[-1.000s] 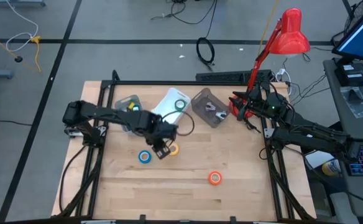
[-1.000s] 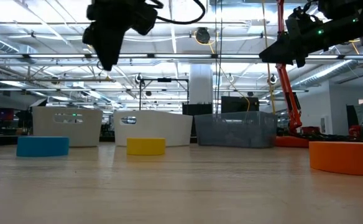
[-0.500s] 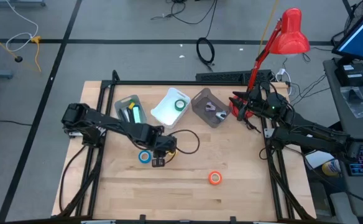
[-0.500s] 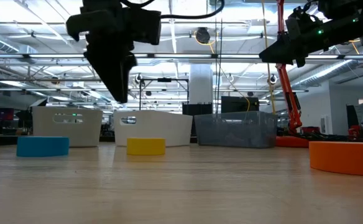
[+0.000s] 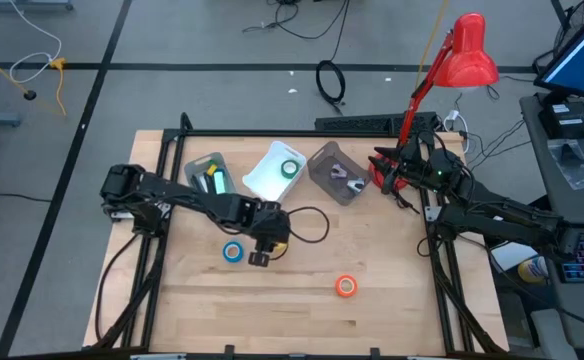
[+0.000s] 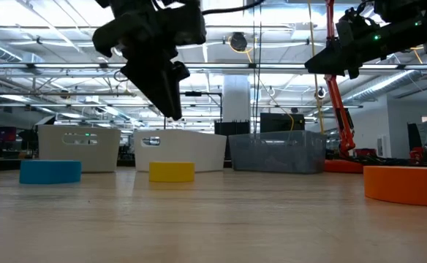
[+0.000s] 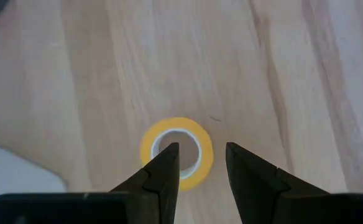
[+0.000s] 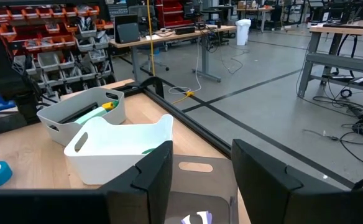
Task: Pick and place Stapler, Stapler remover, tape
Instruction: Put the yellow tape into the white bin
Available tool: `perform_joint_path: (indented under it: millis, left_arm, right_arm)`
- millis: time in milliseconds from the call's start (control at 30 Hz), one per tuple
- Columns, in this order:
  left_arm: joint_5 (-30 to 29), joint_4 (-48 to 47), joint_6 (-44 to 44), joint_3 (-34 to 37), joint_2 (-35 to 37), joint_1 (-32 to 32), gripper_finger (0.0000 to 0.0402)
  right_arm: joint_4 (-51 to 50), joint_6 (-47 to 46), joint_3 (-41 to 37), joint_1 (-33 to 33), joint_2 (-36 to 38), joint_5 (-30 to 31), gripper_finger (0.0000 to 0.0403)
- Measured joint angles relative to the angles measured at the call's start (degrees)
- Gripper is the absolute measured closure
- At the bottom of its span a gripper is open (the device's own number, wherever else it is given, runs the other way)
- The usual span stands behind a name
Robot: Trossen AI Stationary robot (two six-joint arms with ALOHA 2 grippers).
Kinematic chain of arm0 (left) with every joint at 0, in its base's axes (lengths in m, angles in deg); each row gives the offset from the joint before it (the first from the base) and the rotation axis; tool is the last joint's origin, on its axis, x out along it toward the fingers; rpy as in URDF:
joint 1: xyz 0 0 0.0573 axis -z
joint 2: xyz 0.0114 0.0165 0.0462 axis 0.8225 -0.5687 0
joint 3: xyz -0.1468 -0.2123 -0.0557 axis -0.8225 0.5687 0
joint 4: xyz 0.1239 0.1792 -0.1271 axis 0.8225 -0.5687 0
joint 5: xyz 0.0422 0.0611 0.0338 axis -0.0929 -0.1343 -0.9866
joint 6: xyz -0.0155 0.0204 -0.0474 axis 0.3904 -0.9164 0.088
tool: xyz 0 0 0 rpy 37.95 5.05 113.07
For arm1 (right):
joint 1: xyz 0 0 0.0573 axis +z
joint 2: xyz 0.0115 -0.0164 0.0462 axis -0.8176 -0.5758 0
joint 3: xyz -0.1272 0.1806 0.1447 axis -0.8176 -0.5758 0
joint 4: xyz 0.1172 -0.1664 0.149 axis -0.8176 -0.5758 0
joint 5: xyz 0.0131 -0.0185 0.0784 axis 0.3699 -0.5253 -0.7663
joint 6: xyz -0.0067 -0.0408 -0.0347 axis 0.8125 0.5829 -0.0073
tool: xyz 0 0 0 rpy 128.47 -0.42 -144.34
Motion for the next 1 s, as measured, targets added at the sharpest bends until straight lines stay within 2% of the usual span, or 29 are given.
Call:
perform_joint_path:
  millis: [167,467,833,1000]
  left_arm:
    - [2.77,1.54,0.16,0.00,-3.42,-0.29,0.0270]
    - [2.97,2.96,1.49,0.00,-8.86,-0.38,0.0270]
    - [3.76,3.16,3.90,-0.11,-9.70,-0.38,0.0271]
    - [3.66,3.40,3.88,-0.11,-9.74,-0.38,0.0297]
  right_arm:
    - [-0.02,-0.02,0.00,0.00,-0.02,0.00,0.0247]
    - [-0.42,-0.02,0.00,0.02,-0.02,0.00,0.0247]
    - [-0.86,-0.02,0.00,0.02,0.00,0.00,0.0247]
    - [-0.90,-0.02,0.00,0.02,0.00,0.00,0.0247]
